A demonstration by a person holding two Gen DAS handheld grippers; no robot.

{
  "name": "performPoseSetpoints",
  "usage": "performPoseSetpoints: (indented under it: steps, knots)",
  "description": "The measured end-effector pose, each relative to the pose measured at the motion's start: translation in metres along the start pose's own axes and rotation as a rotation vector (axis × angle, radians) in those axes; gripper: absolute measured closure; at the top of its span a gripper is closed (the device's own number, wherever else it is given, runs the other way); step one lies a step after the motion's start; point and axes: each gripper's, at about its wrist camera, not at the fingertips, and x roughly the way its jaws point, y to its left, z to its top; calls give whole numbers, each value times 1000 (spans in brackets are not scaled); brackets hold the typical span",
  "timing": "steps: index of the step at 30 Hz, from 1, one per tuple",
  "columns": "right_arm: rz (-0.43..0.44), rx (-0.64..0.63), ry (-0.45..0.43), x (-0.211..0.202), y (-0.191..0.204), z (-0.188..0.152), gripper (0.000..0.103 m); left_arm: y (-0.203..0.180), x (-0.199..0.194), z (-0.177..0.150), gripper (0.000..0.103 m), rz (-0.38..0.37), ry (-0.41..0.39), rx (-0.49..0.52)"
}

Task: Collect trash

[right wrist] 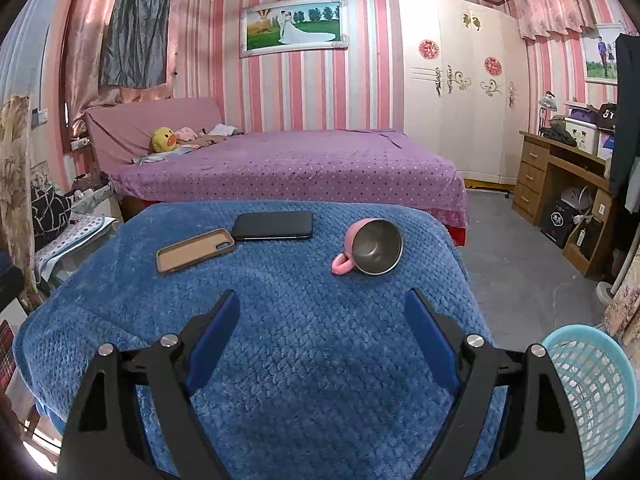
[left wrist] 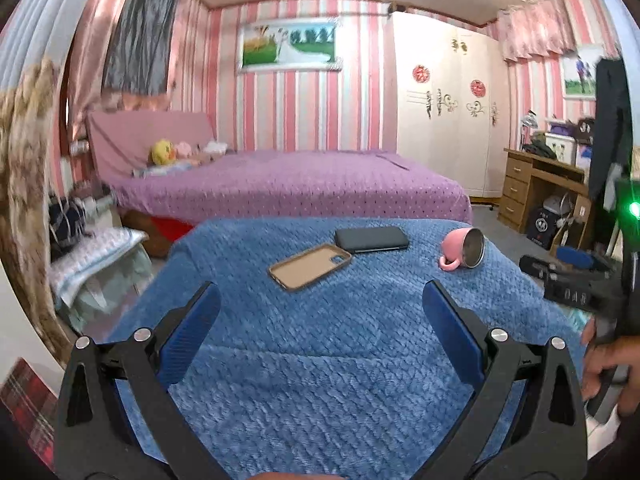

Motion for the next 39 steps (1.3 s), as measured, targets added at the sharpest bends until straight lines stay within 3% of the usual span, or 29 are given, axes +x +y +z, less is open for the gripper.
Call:
performPoseSetpoints:
  steps: [9,15,23,30,33,36,39]
  knots:
    - [-37,31,7,7,-33,2,20,-9,-17,2,5,4,-108,27]
    - [-75,28,-16,3,-34,-2,20,-7,-1,-1,5,27,-71,29]
    - [-123,-66,-204,-42,-11,-6,19,-8,4,-1,5,38,-59,34]
    - [-104,-93,-176,-41,-9,-4,18,-7,-1,3,6,15,-70,1]
    - [-101,-115,-207,-47,-6,-2,18,-7,-7,3,5,44,-128,41]
    - [-98,-88,-209,-47,-8,4,17,1,6,5,5,17,-68,-31]
    - [-97,-72,-193,-40,-8,3,16,4,17,5,5,36,-37,-52]
